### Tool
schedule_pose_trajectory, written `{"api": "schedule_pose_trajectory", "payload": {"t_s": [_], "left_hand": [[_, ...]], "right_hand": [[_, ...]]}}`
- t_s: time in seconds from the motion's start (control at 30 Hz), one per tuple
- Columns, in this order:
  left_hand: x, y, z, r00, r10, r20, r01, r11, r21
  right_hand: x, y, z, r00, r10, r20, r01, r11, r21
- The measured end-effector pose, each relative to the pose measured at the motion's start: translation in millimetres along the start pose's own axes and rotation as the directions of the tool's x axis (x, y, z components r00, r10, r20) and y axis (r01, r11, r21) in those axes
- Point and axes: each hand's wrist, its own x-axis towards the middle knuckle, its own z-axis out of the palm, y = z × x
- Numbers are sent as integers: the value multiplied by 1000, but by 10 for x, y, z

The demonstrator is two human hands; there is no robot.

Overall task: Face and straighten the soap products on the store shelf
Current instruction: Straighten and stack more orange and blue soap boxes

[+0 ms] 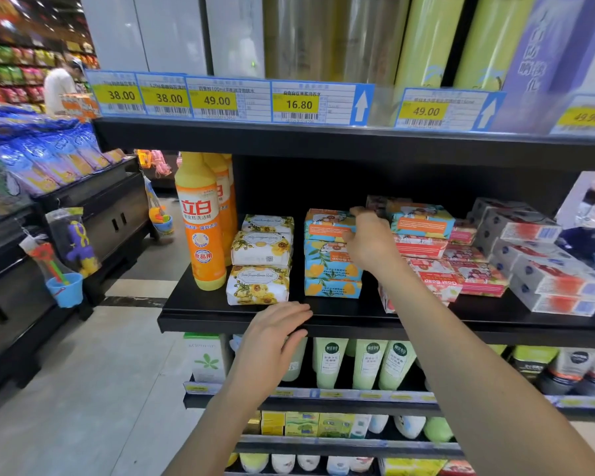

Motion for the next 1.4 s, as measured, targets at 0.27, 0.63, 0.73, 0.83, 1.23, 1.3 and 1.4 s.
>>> {"api": "schedule_pose_trajectory", "payload": {"t_s": [0.27, 0.63, 0.73, 0.83, 1.23, 1.3, 1.4], "left_hand": [[-10, -13, 16, 1000, 4, -4, -4, 1000, -8], [-19, 3, 33, 999, -40, 7, 40, 999, -15], [-21, 19, 36, 998, -58, -4, 58, 998, -6], [-23, 34, 41, 997, -73, -6, 73, 997, 1], [-41, 25, 41, 996, -86, -3, 86, 996, 11], [-46, 29, 41, 996, -85, -5, 85, 996, 9], [-49, 33, 48, 996, -87, -9, 87, 996, 11]], "right_hand": [[-63, -4, 11, 999, -32, -37, 33, 999, 35], [-358, 408, -569, 882, -263, -390, 211, 962, -171], [-215, 706, -730, 951, -60, -304, 46, 997, -55], [-130, 923, -819, 984, 42, -171, -27, 996, 90], [-44, 1058, -908, 994, 47, -96, -14, 949, 314], [-50, 1050, -915, 991, 52, -121, -10, 945, 327], [-112, 985, -897, 985, 48, -166, 10, 942, 335]]}}
